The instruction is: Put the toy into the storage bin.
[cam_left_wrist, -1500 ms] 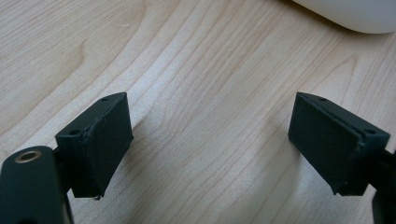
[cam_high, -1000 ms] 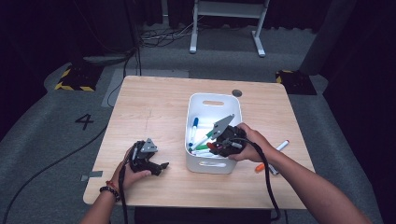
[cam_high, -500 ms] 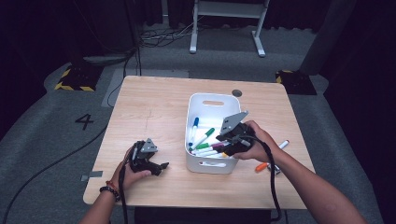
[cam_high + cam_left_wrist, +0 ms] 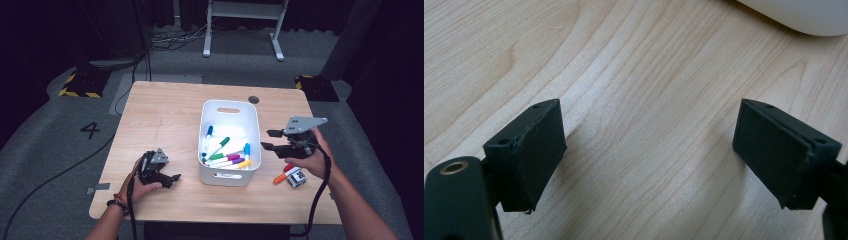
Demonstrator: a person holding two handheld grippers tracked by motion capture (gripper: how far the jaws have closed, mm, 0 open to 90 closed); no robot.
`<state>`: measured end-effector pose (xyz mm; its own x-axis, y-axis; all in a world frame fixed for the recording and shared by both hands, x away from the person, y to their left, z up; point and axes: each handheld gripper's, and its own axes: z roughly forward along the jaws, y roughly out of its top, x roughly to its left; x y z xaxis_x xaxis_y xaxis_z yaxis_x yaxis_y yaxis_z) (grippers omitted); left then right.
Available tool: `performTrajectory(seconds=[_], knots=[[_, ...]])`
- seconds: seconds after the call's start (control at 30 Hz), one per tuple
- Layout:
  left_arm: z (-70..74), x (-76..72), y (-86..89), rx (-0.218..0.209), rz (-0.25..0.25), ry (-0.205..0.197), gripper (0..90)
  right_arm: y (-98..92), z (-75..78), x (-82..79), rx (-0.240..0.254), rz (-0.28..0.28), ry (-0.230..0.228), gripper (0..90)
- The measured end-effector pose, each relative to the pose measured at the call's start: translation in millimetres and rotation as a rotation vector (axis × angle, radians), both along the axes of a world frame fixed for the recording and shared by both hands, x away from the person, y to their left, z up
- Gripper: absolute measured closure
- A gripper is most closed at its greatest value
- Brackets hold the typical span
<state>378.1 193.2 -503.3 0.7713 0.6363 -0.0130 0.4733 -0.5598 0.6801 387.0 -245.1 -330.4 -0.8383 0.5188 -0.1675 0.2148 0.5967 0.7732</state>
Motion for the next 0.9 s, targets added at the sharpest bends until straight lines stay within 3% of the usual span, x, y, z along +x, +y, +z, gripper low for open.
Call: performTrajectory(seconds=[0.1, 0.23, 0.3, 0.43, 0.77, 0.9], knots=[[0.0, 0.0, 0.0, 0.0, 0.0, 0.0, 13.8, -27.8, -12.0, 3.2, 0.009, -0.072, 0.018, 51.9], [0.0, 0.0, 0.0, 0.0, 0.0, 0.0, 13.8, -65.1, -38.7, 10.2, -0.051, -0.157, 0.032, 50.7], [0.0, 0.0, 0.0, 0.0, 0.0, 0.0, 13.8, -81.6, -53.6, 14.1, -0.071, -0.166, 0.04, 50.4], [0.0, 0.0, 0.0, 0.0, 0.0, 0.0, 13.8, -103.5, -80.5, 24.7, -0.091, -0.18, 0.118, 47.2], [0.0, 0.0, 0.0, 0.0, 0.0, 0.0, 13.8, -119.1, -118.2, 33.0, -0.136, -0.137, 0.207, 40.7], [0.0, 0.0, 0.0, 0.001, 0.0, 0.0, 13.8, -119.6, -124.8, 37.7, -0.135, -0.145, 0.211, 40.4]])
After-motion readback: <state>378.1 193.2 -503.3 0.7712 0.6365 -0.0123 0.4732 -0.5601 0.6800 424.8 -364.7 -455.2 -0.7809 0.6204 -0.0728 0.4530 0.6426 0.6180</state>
